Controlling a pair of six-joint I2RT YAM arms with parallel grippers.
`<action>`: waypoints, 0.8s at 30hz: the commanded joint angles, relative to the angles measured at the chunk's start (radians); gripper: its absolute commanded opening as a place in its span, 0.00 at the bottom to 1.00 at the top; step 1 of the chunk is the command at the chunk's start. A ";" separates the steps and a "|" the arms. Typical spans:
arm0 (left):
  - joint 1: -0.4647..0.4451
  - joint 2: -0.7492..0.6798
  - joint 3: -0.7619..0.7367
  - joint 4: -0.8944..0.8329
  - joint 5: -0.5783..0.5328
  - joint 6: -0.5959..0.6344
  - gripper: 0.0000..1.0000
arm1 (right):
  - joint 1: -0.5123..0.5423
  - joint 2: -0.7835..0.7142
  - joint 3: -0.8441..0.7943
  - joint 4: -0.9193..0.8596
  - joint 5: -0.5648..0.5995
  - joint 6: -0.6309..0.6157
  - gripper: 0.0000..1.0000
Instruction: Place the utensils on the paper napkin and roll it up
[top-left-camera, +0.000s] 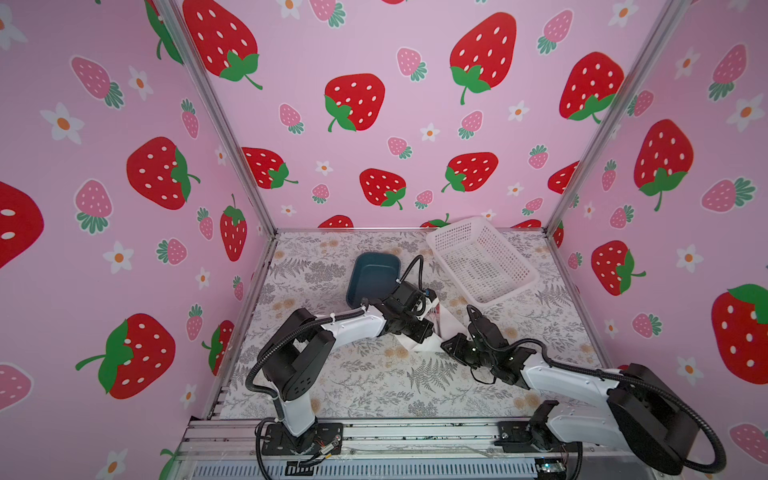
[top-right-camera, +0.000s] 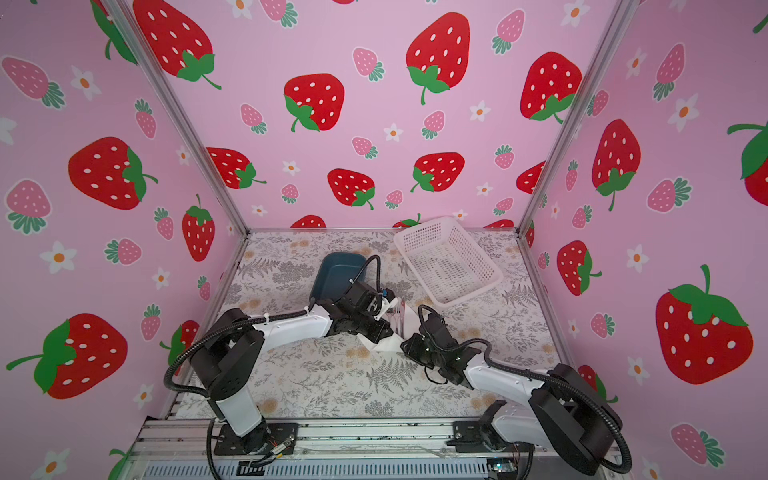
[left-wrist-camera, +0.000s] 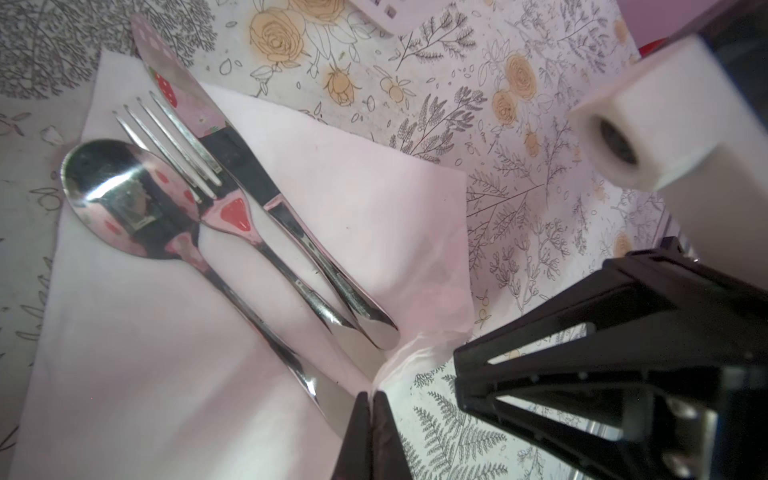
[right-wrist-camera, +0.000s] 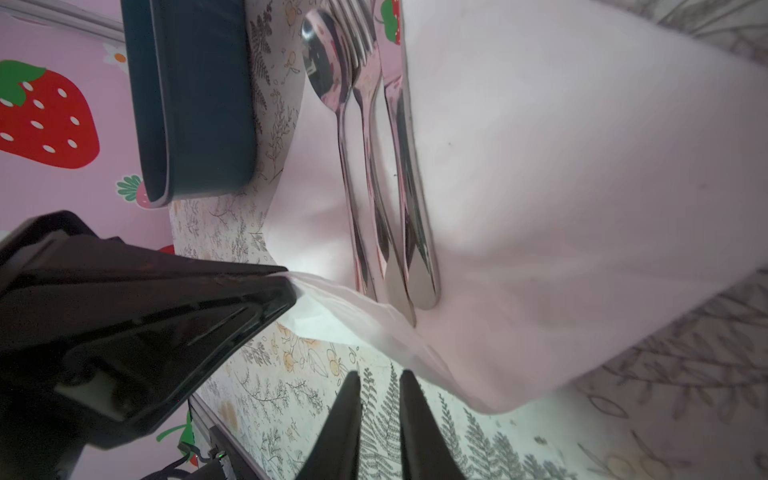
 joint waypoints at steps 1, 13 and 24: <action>0.003 0.016 0.033 -0.030 0.029 -0.003 0.01 | 0.009 0.033 0.038 -0.032 -0.028 -0.043 0.20; 0.006 0.021 0.055 -0.049 0.036 -0.001 0.00 | 0.007 0.079 0.088 -0.198 0.127 -0.024 0.23; 0.008 0.024 0.063 -0.060 0.042 -0.004 0.00 | 0.002 0.007 0.059 -0.228 0.215 0.030 0.28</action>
